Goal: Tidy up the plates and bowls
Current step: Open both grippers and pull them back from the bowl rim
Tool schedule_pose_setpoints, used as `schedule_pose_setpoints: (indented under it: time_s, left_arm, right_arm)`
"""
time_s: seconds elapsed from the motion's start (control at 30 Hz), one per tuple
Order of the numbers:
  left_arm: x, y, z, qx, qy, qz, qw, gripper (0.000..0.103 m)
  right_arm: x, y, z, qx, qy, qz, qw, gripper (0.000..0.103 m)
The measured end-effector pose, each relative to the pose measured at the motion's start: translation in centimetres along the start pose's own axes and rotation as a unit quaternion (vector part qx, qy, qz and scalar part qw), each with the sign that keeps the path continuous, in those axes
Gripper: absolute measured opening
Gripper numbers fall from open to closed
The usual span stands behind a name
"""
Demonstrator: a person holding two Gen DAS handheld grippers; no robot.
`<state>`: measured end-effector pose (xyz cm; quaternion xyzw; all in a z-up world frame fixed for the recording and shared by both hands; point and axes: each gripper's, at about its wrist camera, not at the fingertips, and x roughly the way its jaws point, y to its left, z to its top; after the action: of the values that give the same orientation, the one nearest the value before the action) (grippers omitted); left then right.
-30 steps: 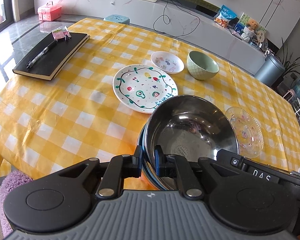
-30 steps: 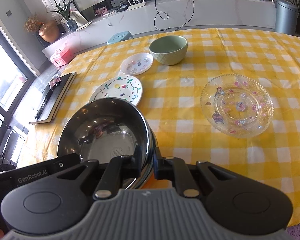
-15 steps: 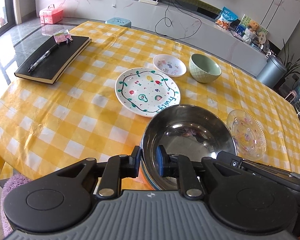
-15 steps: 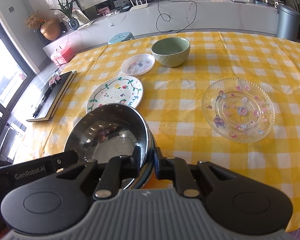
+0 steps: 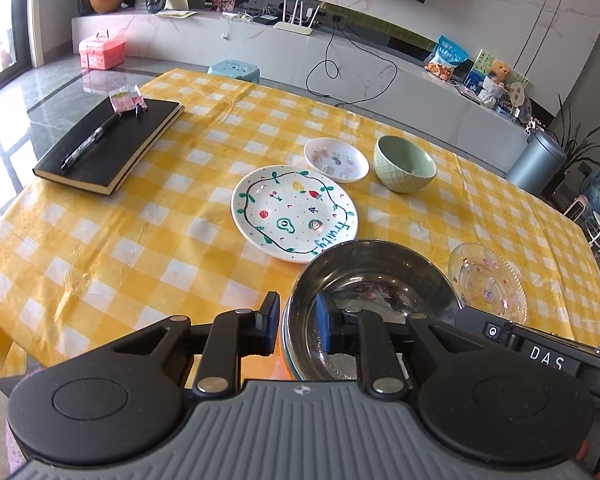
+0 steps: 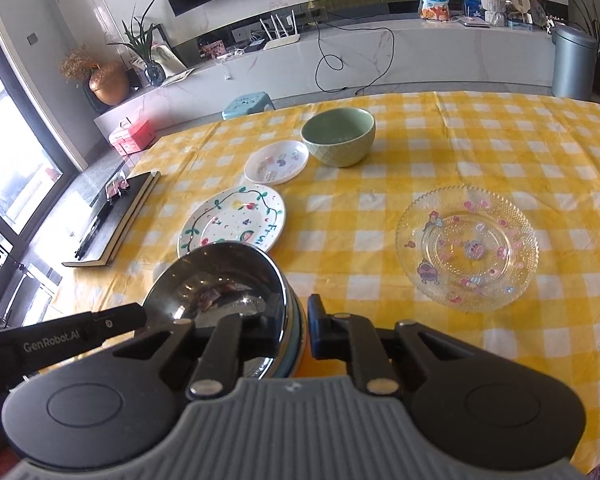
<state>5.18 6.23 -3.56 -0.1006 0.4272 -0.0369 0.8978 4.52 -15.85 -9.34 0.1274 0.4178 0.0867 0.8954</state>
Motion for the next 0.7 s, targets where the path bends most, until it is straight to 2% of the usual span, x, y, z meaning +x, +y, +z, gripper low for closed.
schedule_pose_setpoints:
  time_s: [0.07, 0.3, 0.53, 0.7]
  left_arm:
    - [0.2, -0.1, 0.0, 0.007, -0.001, -0.005, 1.0000, 0.015]
    - [0.4, -0.2, -0.1, 0.015, -0.005, -0.012, 0.9998, 0.010]
    - [-0.4, 0.3, 1.3, 0.012, -0.031, -0.021, 0.9992, 0.021]
    - [-0.3, -0.8, 3.6, 0.038, -0.042, -0.037, 0.9977, 0.026]
  right_arm:
    - [0.2, 0.0, 0.0, 0.000, 0.002, 0.004, 1.000, 0.005]
    - [0.8, 0.1, -0.4, -0.002, 0.006, 0.005, 1.000, 0.004]
    - [0.0, -0.5, 0.4, 0.009, -0.011, 0.023, 1.000, 0.009]
    - [-0.1, -1.5, 2.1, 0.013, -0.033, 0.018, 0.999, 0.010]
